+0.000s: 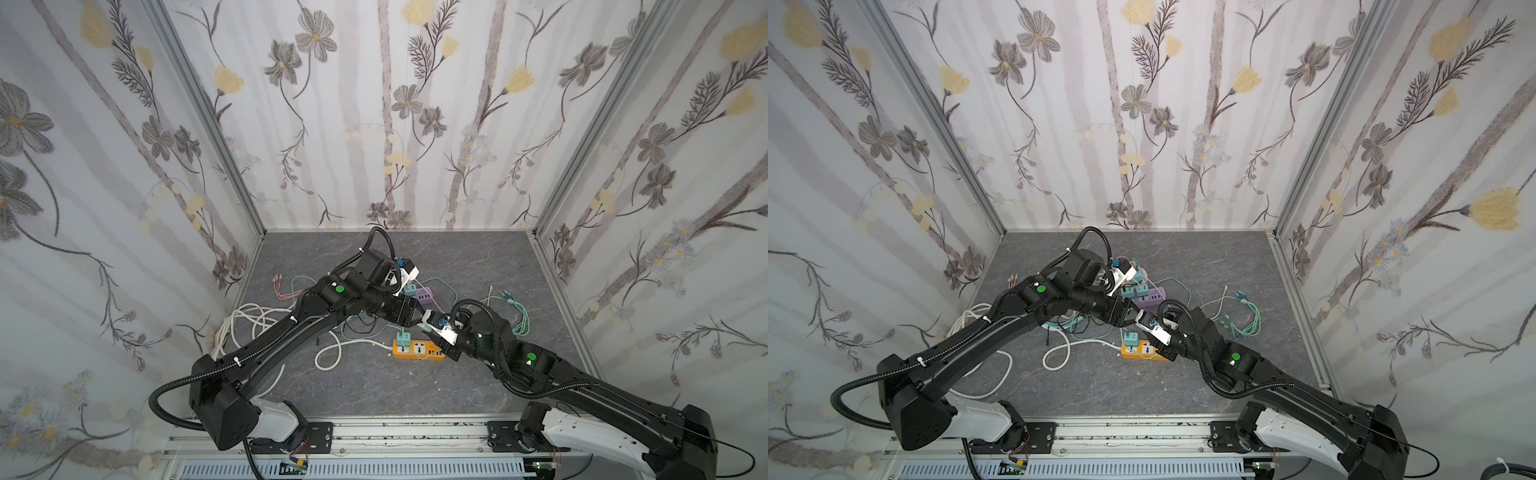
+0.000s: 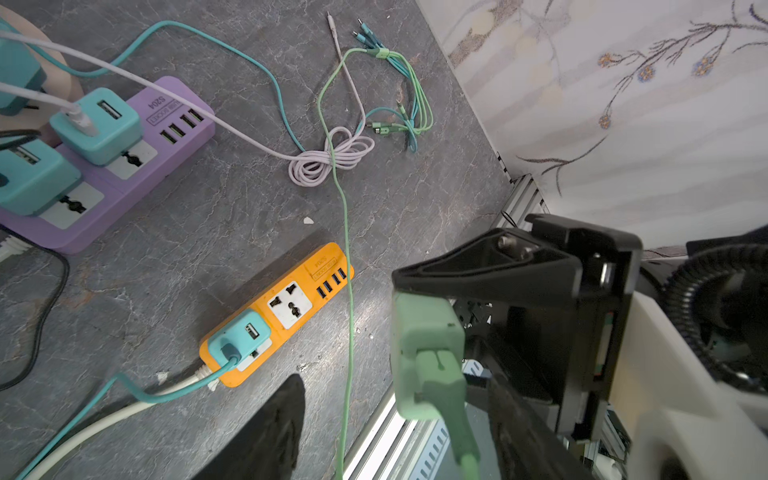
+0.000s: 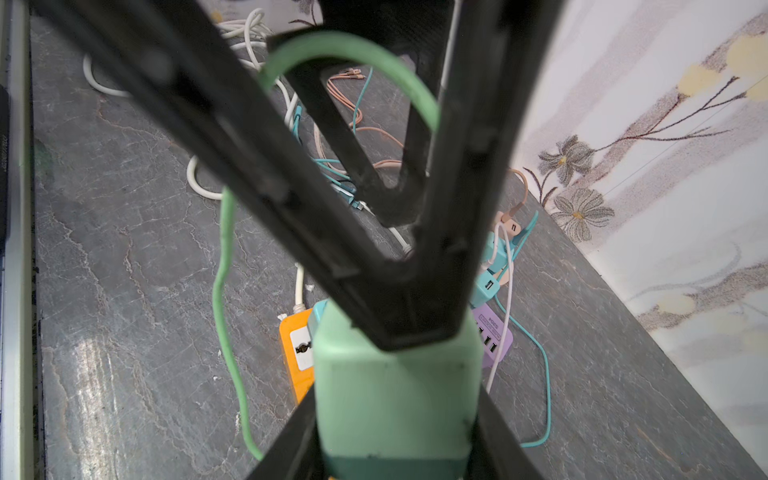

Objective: Insert the plug
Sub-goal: 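Open the right gripper and withdraw it while the left gripper holds the charger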

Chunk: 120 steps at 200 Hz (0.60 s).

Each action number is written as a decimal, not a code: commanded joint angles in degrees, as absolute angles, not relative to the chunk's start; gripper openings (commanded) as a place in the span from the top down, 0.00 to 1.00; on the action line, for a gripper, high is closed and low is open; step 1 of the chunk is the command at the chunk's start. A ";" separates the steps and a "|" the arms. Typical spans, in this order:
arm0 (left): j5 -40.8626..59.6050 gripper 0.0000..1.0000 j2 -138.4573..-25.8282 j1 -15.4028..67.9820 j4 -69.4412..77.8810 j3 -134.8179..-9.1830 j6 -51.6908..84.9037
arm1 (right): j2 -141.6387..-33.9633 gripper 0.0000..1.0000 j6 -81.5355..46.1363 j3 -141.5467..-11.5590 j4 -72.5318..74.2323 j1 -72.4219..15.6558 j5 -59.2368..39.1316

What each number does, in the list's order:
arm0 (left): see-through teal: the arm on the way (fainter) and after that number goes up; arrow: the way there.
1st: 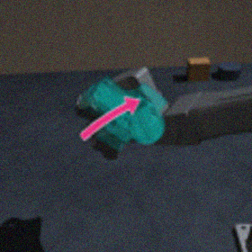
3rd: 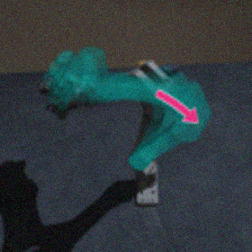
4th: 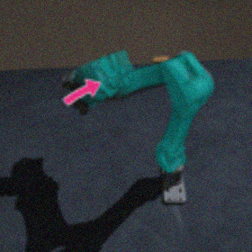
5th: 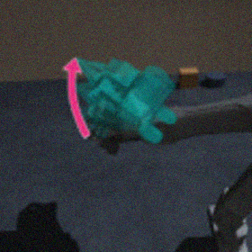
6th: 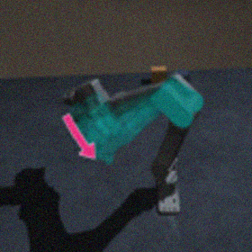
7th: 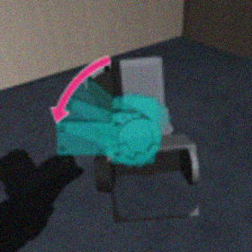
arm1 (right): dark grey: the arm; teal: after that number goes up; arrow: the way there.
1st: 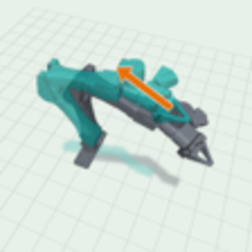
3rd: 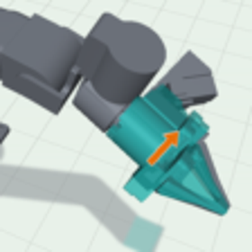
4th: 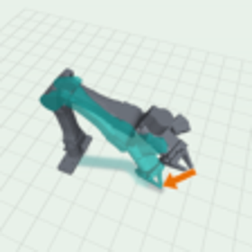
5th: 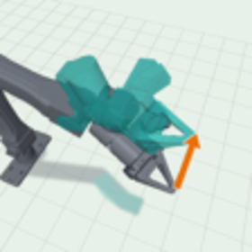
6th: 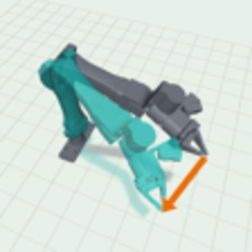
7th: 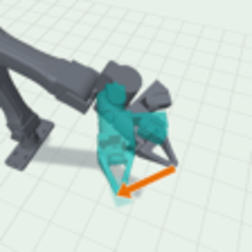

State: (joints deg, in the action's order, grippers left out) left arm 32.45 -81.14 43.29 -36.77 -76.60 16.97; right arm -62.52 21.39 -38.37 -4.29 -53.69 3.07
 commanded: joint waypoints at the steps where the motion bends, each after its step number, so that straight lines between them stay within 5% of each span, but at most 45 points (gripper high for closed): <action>1: 35.04 0.33 -82.34 43.29 -35.09 -77.07 18.28 | -63.32 0.83 24.40 -39.36 -1.69 -54.31 4.36; 57: 39.10 0.53 -83.79 43.29 -34.13 -77.28 18.50 | -64.17 0.83 26.69 -40.84 -1.81 -54.58 4.42; 120: 39.77 0.56 -83.98 43.25 -32.91 -76.73 18.26 | -64.17 0.82 24.00 -40.93 -0.09 -54.62 3.23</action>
State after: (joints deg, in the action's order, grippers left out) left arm 38.09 -83.94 43.24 -34.98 -76.88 18.48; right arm -64.01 25.61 -40.16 -4.54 -54.63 4.16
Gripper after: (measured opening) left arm 0.434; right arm 0.423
